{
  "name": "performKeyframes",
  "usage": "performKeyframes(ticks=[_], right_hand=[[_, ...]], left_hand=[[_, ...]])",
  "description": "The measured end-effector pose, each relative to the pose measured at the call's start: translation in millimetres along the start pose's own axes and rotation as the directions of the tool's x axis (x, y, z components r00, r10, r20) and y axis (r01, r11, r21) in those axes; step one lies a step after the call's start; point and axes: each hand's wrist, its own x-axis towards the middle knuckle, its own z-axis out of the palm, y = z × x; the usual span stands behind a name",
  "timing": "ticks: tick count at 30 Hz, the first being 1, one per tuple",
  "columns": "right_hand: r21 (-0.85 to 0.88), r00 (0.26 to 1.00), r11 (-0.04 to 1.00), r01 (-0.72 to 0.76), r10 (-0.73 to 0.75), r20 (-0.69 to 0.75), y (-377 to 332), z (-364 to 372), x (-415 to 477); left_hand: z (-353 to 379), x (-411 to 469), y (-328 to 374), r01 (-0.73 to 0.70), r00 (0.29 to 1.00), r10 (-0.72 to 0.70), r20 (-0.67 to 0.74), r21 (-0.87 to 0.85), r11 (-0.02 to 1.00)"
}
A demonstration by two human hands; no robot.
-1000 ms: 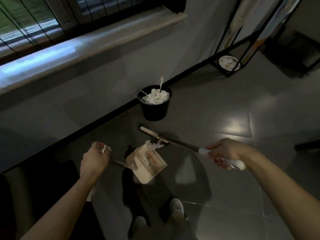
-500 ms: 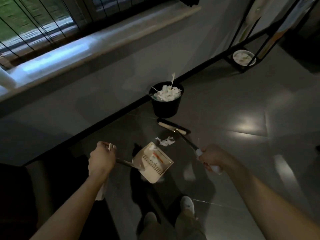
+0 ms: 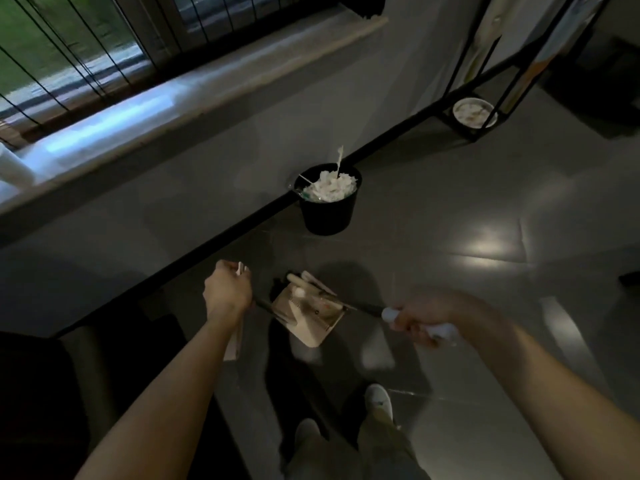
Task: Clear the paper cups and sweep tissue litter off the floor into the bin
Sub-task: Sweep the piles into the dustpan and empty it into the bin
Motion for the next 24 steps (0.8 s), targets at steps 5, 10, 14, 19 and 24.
performKeyframes(ticks=[5,10,14,19,24], right_hand=[[0.006,0.995,0.999,-0.054,0.054,0.09,3,-6,-54],[0.082,1.0,0.996,-0.016,0.017,-0.002,3,-15,-78],[0.183,0.999,0.983,0.032,-0.024,-0.048,6,-16,-86],[0.119,0.979,0.988,0.102,-0.079,-0.187,24,-4,-74],[-0.004,0.901,0.983,0.182,-0.168,-0.4,29,16,-74]], left_hand=[[-9,-14,-5,-0.006,1.0,0.006,0.023,0.032,0.999],[-14,-24,-16,-0.006,1.0,0.006,0.014,0.036,0.999],[-28,-36,-22,-0.044,0.999,0.044,-0.005,0.04,0.998],[-57,-50,-18,-0.164,0.985,0.169,-0.046,0.093,0.982],[-96,-63,1,-0.315,0.941,0.327,-0.089,0.123,0.941]])
